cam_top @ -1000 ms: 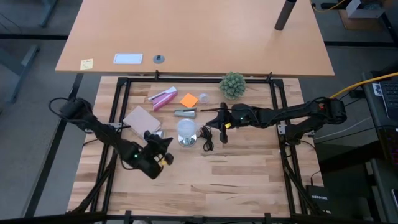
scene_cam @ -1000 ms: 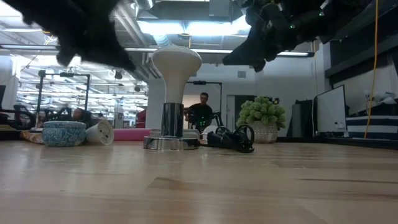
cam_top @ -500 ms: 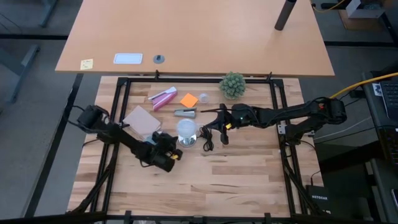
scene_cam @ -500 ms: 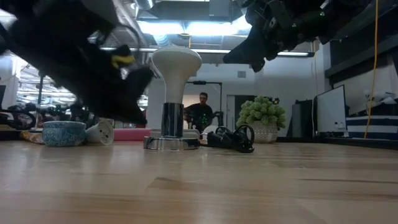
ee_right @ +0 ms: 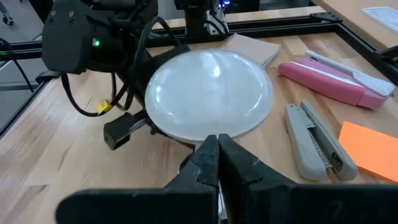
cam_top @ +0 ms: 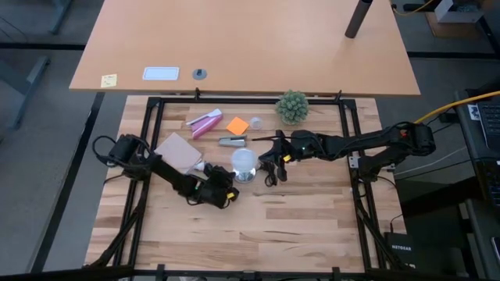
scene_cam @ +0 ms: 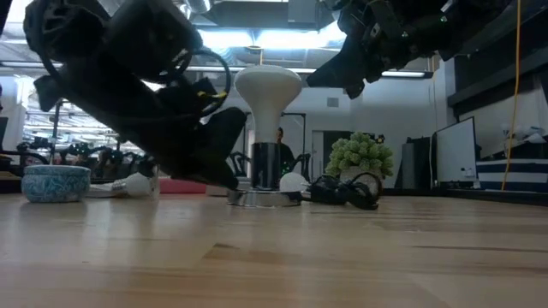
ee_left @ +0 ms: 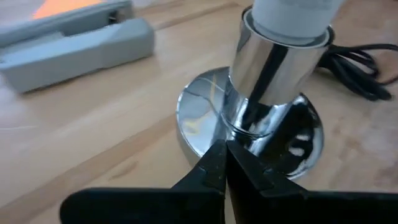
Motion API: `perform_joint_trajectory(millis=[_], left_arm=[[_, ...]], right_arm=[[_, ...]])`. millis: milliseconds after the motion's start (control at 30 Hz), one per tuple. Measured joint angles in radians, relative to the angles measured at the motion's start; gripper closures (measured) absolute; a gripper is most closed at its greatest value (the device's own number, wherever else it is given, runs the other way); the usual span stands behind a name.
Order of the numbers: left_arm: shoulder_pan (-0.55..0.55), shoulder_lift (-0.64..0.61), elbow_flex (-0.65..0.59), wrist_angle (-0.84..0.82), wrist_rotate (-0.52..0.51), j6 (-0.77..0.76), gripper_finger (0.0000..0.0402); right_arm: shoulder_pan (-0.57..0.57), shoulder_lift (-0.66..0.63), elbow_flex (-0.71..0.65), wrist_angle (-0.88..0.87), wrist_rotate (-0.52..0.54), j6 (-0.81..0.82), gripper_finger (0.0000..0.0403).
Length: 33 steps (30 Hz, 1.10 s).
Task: Screw lightbulb
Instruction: Insert the lightbulb on the lamp
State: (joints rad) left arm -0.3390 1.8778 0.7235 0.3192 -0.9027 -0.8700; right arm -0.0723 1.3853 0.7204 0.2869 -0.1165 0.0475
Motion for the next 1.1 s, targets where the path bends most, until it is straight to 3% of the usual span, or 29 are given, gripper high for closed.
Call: perform_joint_trajectory(millis=[100,267,600,900,1100], left_arm=[[0.023,0.0,0.0,0.044,0.056,0.05,0.04],[0.023,-0.025,0.0,0.087,0.065,0.122,0.04],[-0.027,-0.183,0.001,0.082,0.057,0.281,0.04],[-0.07,-0.355,0.002,0.081,0.054,0.49,0.04],[-0.052,-0.384,0.002,0.054,0.056,0.533,0.04]], right_arm=[[0.0,0.0,0.0,0.0,0.0,0.0,0.0398],[0.0,-0.023,0.0,-0.023,0.002,0.0,0.0398],[0.0,-0.136,0.001,-0.14,0.131,-0.002,0.0398],[0.0,-0.116,0.0,-0.129,0.132,-0.002,0.0398],[0.0,-0.095,0.001,-0.111,0.133,-0.001,0.0398]])
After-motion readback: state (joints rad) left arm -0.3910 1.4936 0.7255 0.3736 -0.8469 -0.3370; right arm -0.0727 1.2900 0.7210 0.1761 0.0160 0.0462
